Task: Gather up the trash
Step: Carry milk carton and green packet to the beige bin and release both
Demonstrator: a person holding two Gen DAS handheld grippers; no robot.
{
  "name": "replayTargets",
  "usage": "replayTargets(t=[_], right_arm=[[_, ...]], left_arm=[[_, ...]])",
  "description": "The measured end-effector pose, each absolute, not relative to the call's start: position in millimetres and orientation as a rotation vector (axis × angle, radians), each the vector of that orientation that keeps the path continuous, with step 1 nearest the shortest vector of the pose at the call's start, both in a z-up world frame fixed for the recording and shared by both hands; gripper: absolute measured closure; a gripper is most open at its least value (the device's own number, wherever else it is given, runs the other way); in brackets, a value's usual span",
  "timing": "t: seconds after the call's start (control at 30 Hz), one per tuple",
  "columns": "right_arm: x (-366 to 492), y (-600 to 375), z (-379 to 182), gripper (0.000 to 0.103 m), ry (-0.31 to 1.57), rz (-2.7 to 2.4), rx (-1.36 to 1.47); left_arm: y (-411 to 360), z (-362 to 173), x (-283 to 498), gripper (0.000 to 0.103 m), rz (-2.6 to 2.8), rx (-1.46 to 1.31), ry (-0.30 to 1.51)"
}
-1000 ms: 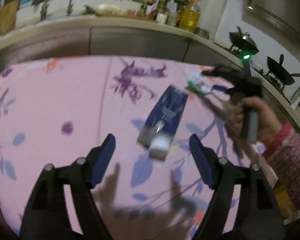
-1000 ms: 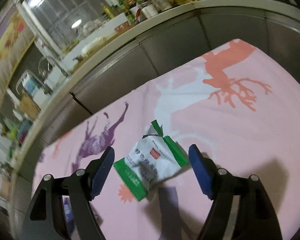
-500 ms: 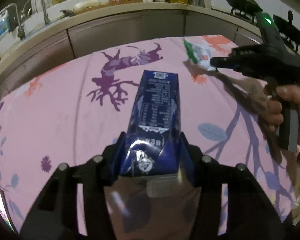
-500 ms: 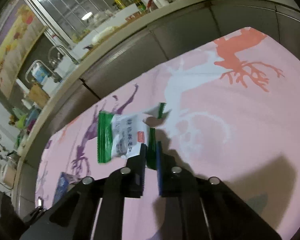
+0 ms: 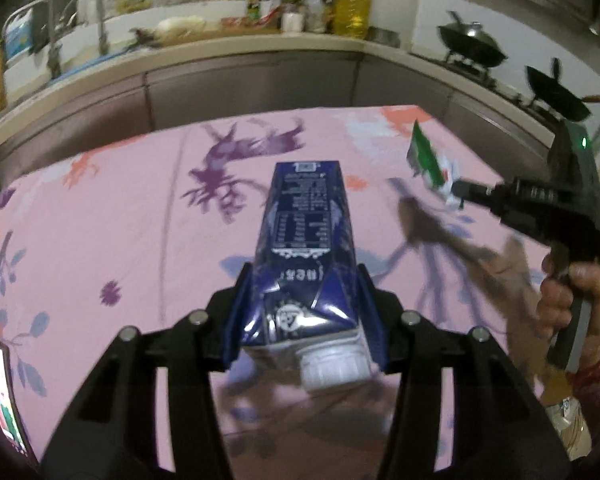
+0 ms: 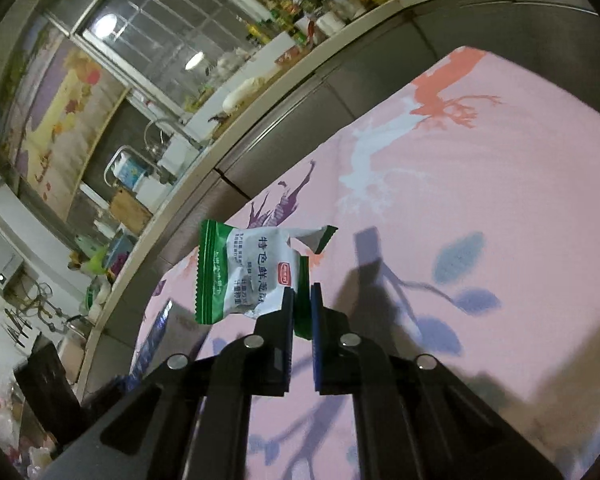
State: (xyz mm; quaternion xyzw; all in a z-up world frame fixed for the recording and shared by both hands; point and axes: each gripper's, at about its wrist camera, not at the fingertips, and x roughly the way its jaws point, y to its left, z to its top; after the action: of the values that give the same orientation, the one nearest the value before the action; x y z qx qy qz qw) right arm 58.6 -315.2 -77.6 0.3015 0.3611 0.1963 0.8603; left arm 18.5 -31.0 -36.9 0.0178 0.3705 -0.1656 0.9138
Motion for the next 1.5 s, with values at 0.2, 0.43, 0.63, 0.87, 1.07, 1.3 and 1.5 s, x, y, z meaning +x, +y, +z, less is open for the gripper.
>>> replayTargets(t=[0.2, 0.43, 0.63, 0.87, 1.07, 1.3, 1.5], right_arm=[[7, -367, -85, 0.097, 0.72, 0.334, 0.681], [-42, -457, -89, 0.097, 0.617, 0.188, 0.724], [-71, -557, -100, 0.097, 0.503, 0.011, 0.814], [-77, -646, -114, 0.097, 0.474, -0.21, 0.777], [-55, -675, -129, 0.096, 0.525, -0.269, 0.736], [-42, -666, -131, 0.034, 0.519, -0.311, 0.661], [-59, -656, -113, 0.034, 0.436, -0.298, 0.686]], left_arm=[[-94, -23, 14, 0.055, -0.45, 0.115, 0.747], [-216, -14, 26, 0.055, -0.658, 0.213, 0.764], [-338, -12, 48, 0.056, -0.817, 0.273, 0.783], [-478, -33, 71, 0.056, -0.959, 0.322, 0.83], [-550, -75, 79, 0.055, -0.98, 0.416, 0.878], [-555, -91, 91, 0.034, -0.9, 0.454, 0.892], [-512, -52, 90, 0.033, -0.875, 0.345, 0.849]])
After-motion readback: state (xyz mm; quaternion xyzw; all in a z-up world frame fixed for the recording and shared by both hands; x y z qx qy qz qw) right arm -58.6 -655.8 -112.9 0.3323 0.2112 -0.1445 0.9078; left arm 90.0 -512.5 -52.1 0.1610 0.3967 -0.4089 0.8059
